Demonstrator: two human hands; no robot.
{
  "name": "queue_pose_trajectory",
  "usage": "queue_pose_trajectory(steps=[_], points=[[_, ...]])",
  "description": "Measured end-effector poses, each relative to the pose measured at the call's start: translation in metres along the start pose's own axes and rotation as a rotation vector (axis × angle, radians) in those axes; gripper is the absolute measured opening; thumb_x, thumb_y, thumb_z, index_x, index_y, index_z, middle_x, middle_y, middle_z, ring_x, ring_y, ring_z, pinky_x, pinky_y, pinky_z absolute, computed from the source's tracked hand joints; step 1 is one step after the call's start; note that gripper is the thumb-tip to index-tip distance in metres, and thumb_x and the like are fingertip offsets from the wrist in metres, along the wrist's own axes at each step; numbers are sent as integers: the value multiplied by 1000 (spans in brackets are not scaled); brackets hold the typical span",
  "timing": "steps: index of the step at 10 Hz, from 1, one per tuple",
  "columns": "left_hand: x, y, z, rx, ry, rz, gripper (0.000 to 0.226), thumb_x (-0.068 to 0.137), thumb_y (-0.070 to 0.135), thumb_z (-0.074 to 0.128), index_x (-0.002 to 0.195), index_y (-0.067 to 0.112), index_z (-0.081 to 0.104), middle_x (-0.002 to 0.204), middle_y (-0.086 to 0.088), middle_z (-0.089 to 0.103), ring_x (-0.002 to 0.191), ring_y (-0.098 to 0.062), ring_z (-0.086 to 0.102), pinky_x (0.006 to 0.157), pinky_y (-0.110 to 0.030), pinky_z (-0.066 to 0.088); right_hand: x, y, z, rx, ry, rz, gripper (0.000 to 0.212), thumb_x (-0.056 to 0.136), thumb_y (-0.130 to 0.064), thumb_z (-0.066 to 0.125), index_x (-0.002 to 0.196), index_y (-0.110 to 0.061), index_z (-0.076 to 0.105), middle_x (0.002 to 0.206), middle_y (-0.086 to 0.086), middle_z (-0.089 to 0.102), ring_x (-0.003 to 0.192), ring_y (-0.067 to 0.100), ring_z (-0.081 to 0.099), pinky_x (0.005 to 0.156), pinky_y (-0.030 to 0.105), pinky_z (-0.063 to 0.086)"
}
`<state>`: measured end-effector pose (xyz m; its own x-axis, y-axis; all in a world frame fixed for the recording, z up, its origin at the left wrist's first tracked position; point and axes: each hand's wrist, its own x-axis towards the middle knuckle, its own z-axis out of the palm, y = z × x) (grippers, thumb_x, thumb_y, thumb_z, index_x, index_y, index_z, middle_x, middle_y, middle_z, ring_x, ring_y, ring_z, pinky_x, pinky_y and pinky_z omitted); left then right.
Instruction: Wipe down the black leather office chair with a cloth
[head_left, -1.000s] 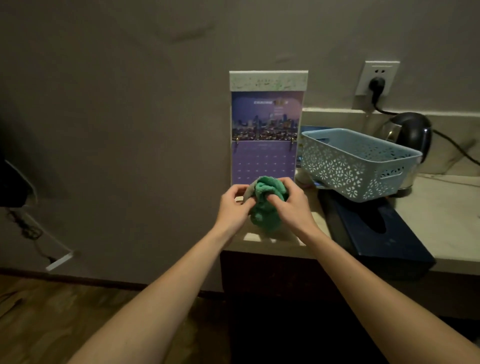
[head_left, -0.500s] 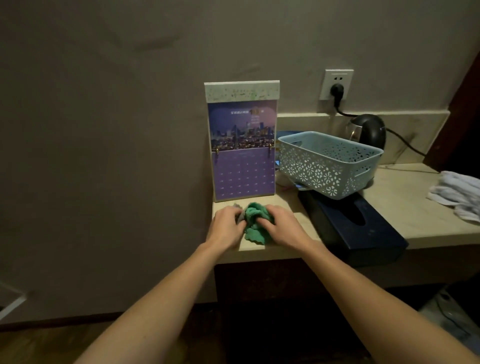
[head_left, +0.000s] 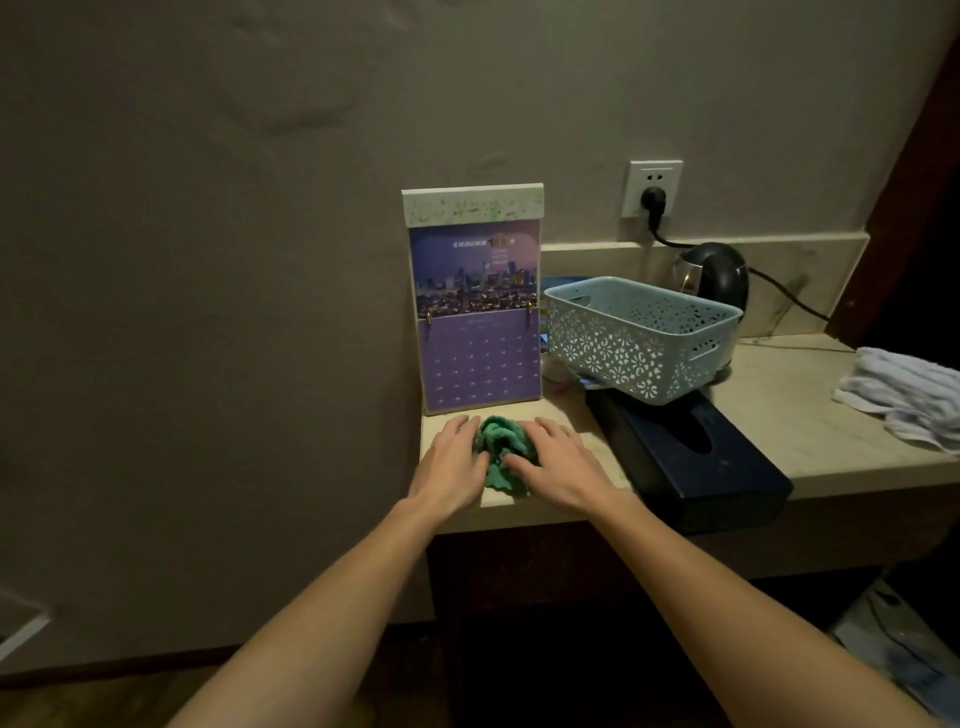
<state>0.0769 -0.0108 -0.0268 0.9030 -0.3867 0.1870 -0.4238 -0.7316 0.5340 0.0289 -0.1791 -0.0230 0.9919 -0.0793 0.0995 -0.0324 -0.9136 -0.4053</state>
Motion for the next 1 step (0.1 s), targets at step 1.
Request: queue_pose_trajectory(steps=[1], points=[[0,3,-6,-18,60,-4,57,100,29,54,152,16,35,154,-1,41,139,-19,41,110,-38,40,-4,-1,-7,47,77,-11,64,93,-56,50,149,-34,29,157,3,29,143,27,25,113,49,32]])
